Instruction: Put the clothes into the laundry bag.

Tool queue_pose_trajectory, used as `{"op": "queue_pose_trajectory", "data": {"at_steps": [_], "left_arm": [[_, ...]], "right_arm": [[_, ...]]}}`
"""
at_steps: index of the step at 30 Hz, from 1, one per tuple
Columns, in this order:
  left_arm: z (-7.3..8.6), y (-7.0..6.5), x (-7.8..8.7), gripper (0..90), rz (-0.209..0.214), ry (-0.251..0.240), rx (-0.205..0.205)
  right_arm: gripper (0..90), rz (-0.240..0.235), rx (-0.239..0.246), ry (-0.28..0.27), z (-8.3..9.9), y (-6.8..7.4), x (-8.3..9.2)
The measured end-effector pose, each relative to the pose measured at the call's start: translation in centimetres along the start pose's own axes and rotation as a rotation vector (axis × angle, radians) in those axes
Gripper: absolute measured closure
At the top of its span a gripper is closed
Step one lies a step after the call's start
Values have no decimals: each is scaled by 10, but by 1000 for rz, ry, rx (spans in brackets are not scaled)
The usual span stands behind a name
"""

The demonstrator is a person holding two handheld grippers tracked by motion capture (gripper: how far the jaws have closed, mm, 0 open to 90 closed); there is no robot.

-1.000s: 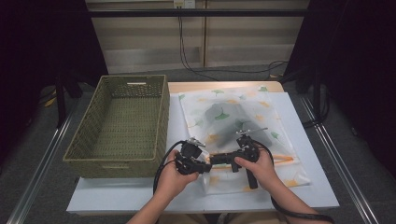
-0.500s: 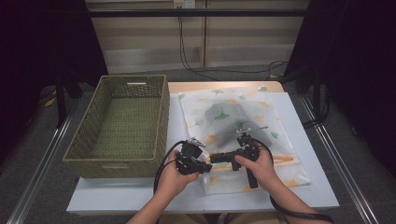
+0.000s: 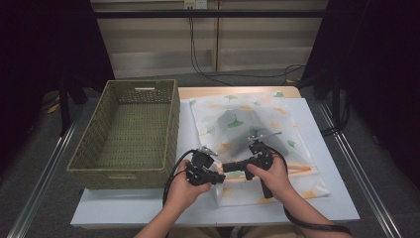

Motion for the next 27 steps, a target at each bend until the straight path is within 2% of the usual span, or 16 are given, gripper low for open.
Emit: {"op": "queue_pose_trajectory", "data": {"at_steps": [1,2,3,4,5,13,14,16,18,19,21,23,24,25,26,27], "left_arm": [[1,4,2,797,-2,26,-36],[0,3,1,778,0,17,-18],[0,5,2,760,-2,20,-23],[0,4,1,734,-3,5,1],[0,7,2,731,-6,17,-17],[0,8,2,734,-10,1,15],[0,8,3,732,-15,6,2],[-1,7,2,733,-9,-18,4],[-1,7,2,734,-7,-18,23],[-1,8,2,736,-5,-12,21],[-1,8,3,765,-2,0,23],[-2,6,3,840,-2,-11,45],[-2,7,4,858,-8,-3,26],[-2,7,5,867,-14,-3,35],[-1,7,6,872,-3,6,55],[-1,7,8,875,-1,5,52]], "right_arm": [[900,-1,0,5,0,0,0],[900,-1,4,9,0,0,0],[900,-1,5,5,-1,0,0],[900,-8,6,2,-1,1,1],[900,-11,3,6,-1,1,1],[900,-13,7,5,-3,3,1],[900,-16,7,4,-3,4,1],[900,-20,5,-2,-3,4,1],[900,-19,3,-5,-4,5,1],[900,-18,5,-7,-4,5,1],[900,-15,8,-4,-4,6,1],[900,-15,6,-6,-4,6,1],[900,-15,3,-7,-4,6,1],[900,-13,5,-13,-5,6,1],[900,-16,2,-12,-5,6,1],[900,-22,3,-9,-5,6,1]]}}
Point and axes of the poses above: each handheld gripper's, and its own axes: x roughly backward along the jaws, z roughly out of its underside, y roughly to its left, the point moved 4 cm from there along -x, roughly forward along the jaws, and after that the axes turned 6 degrees about -z, right-handed, at the moved point
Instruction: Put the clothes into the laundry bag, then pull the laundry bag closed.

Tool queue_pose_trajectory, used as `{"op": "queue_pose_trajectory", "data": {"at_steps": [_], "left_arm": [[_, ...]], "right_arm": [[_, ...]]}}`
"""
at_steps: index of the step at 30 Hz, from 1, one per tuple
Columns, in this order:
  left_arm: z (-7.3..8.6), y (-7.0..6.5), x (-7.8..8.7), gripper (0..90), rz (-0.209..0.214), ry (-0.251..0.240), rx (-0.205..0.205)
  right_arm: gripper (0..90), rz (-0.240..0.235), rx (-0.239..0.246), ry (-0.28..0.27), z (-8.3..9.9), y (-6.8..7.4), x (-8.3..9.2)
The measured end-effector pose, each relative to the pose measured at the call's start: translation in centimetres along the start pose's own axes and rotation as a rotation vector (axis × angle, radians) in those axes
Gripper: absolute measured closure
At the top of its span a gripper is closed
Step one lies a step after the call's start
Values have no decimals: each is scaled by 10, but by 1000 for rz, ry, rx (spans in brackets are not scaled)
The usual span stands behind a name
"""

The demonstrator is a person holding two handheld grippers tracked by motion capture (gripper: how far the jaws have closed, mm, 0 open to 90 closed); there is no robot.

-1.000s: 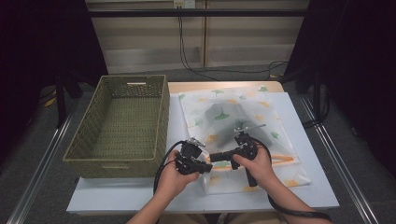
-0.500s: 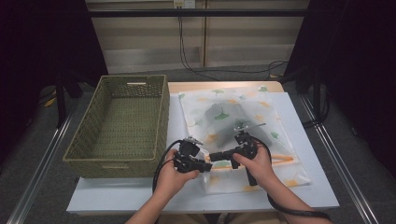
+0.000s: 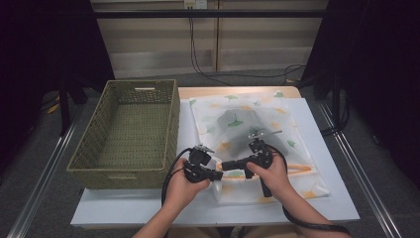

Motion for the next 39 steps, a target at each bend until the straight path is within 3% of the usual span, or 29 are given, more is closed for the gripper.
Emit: {"op": "queue_pose_trajectory", "data": {"at_steps": [10,12,14,16,32,39], "left_arm": [[2,1,6,882,30,-13,50],[3,3,7,882,23,-7,34],[2,2,8,883,33,-29,61],[2,3,9,883,34,-27,59],[1,7,15,884,31,-23,81],[-1,8,17,885,29,-28,132]], "right_arm": [[900,16,0,17,0,1,-3],[900,20,-3,15,0,0,-4],[900,25,-3,14,1,-1,-3],[900,8,-14,11,1,-2,-3],[900,16,4,8,-2,2,-4],[900,22,19,9,-3,3,-3]]}}
Point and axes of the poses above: each handheld gripper's, and its own axes: x roughly backward along the jaws, z roughly out of its underside, y roughly to its left, the point moved 4 cm from there along -x, roughly forward along the jaws, and after that the axes turned 6 degrees about -z, right-handed, at the moved point
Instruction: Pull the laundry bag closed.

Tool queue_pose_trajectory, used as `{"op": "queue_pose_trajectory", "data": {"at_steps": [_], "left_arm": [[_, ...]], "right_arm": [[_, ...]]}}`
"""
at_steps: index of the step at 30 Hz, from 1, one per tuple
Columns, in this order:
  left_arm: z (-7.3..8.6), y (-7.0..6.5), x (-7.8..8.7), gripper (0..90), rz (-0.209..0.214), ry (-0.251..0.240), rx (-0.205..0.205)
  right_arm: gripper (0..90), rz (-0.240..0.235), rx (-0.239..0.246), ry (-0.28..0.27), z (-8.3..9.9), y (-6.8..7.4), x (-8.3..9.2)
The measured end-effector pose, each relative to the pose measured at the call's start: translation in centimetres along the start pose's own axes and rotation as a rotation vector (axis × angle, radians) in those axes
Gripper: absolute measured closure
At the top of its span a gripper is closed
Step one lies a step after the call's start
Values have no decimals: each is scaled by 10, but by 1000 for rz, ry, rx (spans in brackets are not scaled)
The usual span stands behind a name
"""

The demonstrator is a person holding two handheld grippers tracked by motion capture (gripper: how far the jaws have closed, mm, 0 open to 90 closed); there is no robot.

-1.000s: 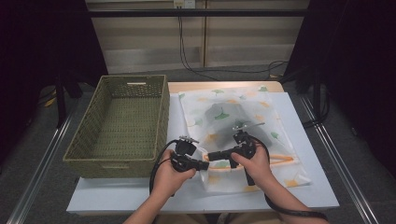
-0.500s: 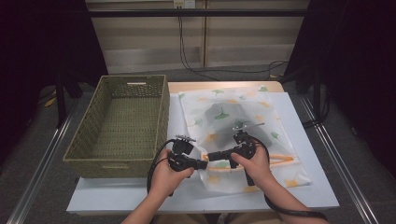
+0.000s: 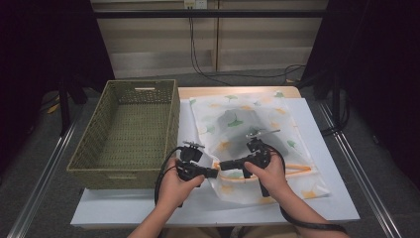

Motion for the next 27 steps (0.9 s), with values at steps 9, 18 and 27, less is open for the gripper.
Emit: {"op": "queue_pose_trajectory", "data": {"at_steps": [9,18,27], "left_arm": [[-1,1,4,886,12,-5,26],[-3,3,10,887,2,-3,26],[-3,5,13,888,9,-1,66]], "right_arm": [[900,-10,-9,-1,0,-2,2],[900,-6,-19,3,1,-5,4],[900,4,-23,9,1,-7,6]]}}
Point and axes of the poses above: each handheld gripper's, and its own axes: x roughly backward along the jaws, z roughly out of its underside, y roughly to its left, the point moved 4 cm from there along -x, roughly forward along the jaws, and after that the axes turned 6 degrees about -z, right-handed, at the moved point
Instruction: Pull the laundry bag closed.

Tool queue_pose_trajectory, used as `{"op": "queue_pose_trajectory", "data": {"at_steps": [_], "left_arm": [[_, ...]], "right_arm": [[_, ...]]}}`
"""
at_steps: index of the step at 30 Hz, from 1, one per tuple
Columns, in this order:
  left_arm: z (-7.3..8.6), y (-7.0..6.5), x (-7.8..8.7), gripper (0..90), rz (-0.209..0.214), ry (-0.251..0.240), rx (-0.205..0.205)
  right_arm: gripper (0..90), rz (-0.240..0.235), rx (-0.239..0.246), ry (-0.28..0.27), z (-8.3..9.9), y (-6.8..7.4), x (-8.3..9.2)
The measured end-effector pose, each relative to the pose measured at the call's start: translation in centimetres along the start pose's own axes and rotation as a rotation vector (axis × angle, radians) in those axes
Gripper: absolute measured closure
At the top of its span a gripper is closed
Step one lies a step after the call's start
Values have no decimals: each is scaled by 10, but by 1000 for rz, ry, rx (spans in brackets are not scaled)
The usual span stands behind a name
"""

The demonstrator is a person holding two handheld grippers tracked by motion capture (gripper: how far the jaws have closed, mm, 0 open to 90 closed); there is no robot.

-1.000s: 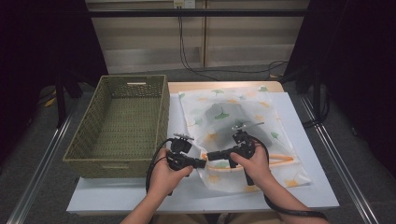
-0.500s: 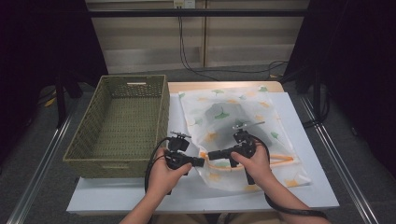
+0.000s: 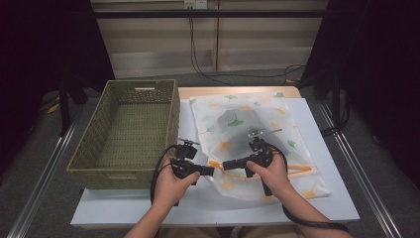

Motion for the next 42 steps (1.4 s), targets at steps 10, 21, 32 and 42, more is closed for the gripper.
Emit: {"op": "queue_pose_trajectory", "data": {"at_steps": [10,21,32,42], "left_arm": [[0,2,3,888,9,17,-22],[-1,0,4,889,-1,3,13],[-1,-1,4,889,-4,4,13],[-2,-1,6,889,-6,4,21]], "right_arm": [[900,20,-15,1,3,-7,10],[900,56,-23,6,7,-16,17],[900,78,-36,4,13,-23,28],[900,89,-44,-2,17,-28,33]]}}
Point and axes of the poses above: each handheld gripper's, and its own axes: x roughly backward along the jaws, z roughly out of its underside, y roughly to its left, the point moved 4 cm from there along -x, roughly forward along the jaws, and after that the axes turned 6 degrees about -z, right-handed, at the moved point
